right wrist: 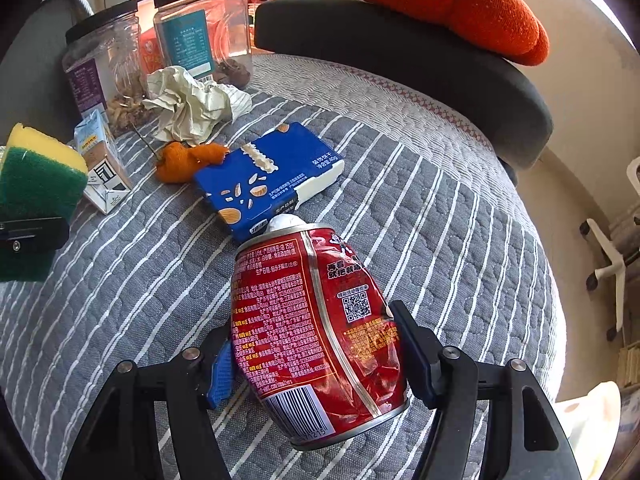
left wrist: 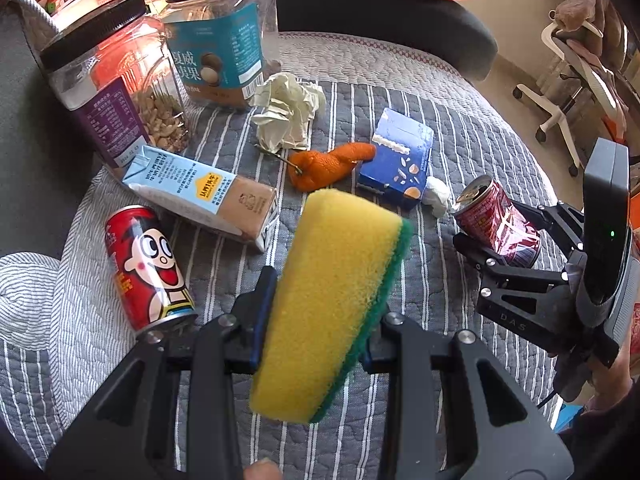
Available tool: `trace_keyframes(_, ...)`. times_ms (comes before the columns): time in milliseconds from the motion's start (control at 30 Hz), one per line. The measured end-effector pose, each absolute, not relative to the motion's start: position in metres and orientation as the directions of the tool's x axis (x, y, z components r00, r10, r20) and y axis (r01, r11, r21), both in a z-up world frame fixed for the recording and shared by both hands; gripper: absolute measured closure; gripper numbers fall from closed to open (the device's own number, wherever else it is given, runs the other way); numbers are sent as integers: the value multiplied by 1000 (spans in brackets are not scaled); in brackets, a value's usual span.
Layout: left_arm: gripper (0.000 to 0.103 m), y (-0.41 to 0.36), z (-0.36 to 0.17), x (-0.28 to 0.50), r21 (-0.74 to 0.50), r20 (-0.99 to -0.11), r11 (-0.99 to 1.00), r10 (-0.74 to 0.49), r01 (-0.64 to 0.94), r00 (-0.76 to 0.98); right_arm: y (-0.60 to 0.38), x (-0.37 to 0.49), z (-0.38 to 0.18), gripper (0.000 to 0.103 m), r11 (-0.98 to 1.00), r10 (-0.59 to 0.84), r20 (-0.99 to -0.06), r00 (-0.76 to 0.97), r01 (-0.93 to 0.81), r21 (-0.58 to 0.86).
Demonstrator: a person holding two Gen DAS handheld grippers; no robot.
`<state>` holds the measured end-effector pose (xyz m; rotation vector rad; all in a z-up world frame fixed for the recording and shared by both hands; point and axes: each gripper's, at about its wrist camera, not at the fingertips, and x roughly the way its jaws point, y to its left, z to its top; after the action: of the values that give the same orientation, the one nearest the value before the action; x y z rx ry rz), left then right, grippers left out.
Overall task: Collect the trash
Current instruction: 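Grasp the crushed red can with the right tool while the left tool holds the sponge, then carry the crushed red can to the white bucket and open the right tool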
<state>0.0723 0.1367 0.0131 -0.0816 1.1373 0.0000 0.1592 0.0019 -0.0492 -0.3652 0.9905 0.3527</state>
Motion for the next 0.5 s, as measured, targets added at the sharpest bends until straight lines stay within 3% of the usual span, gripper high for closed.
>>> trace_keyframes(500,67,127,20,69,-55,-890,997,-21,-60,456,-43,142,23,34,964,106,-707,699,-247,-99)
